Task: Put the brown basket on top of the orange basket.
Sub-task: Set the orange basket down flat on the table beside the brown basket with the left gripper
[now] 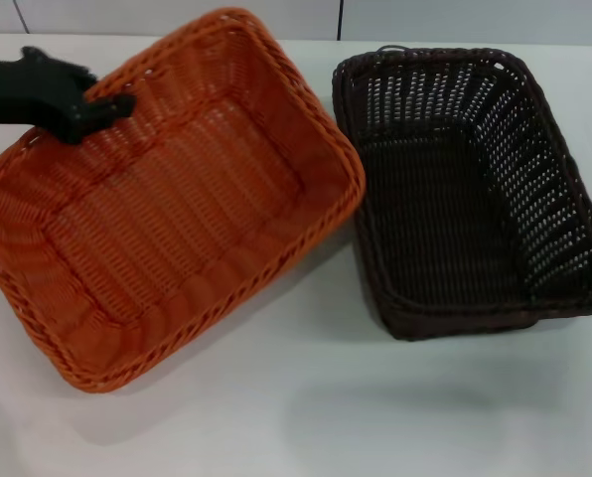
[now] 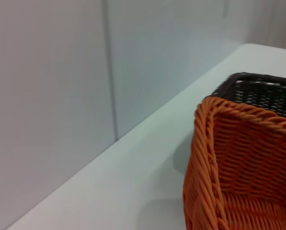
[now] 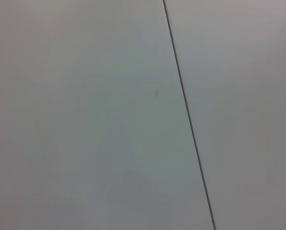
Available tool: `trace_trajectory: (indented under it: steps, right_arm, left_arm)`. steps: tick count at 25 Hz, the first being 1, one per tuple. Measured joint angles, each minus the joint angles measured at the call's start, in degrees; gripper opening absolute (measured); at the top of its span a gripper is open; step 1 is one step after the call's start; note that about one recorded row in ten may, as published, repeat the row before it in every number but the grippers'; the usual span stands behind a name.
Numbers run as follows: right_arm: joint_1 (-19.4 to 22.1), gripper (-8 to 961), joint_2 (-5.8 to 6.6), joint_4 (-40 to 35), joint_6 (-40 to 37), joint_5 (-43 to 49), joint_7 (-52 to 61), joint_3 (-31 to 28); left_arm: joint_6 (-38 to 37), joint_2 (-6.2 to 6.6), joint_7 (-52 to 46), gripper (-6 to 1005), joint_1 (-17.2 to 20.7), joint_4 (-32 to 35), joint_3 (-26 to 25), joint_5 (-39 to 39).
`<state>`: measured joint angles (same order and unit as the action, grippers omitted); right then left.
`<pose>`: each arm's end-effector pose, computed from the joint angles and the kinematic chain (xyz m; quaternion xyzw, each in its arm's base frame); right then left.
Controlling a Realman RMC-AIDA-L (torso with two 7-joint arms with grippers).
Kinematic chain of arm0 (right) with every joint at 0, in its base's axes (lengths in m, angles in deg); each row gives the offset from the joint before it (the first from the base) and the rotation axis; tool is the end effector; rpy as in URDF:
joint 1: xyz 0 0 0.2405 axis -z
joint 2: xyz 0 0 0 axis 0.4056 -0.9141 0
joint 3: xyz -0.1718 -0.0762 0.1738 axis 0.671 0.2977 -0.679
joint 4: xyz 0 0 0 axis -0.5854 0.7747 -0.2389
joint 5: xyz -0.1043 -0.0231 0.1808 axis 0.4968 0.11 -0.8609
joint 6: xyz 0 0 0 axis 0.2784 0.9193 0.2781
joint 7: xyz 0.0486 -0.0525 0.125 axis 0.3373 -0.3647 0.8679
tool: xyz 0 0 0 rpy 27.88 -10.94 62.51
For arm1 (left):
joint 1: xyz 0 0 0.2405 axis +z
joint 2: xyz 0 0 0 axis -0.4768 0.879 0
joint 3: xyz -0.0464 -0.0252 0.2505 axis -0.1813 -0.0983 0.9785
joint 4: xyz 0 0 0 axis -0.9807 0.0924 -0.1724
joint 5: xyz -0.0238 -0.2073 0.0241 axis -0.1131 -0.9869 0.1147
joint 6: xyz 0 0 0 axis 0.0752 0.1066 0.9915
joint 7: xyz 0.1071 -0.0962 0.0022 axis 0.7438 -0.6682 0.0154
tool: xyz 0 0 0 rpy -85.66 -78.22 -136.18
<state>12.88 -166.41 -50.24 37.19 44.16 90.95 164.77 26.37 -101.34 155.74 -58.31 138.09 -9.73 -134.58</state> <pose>0.2986 0.2587 0.0010 -0.5260 0.2015 0.3903 0.7283 -0.2521 0.3812 0.0936 -0.9453 -0.1701 -0.0779 0.2671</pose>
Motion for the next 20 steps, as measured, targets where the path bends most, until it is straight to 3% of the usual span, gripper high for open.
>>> trace_trajectory:
  steps: [4,5,9,20]
  right_arm:
    - [-0.09,838,0.00,0.00,-0.07,0.04,0.00,0.29]
    - [-0.10,838,-0.03,0.00,-0.13,0.07,0.00,0.36]
    - [0.08,839,-0.07,-0.08,-0.01,0.10,-0.01,0.37]
    - [0.42,839,-0.18,-0.75,0.22,0.20,-0.02,1.13]
  left_arm:
    - [0.30,0.15,4.71,191,-4.12,-3.64,0.24,2.47]
    - [0.20,-0.30,7.43,190,-6.25,-5.74,0.21,4.74]
    - [-0.27,-1.25,10.61,188,-8.90,-7.96,0.14,7.88]
    - [-2.21,-4.46,20.01,187,-13.10,-10.69,0.76,8.14]
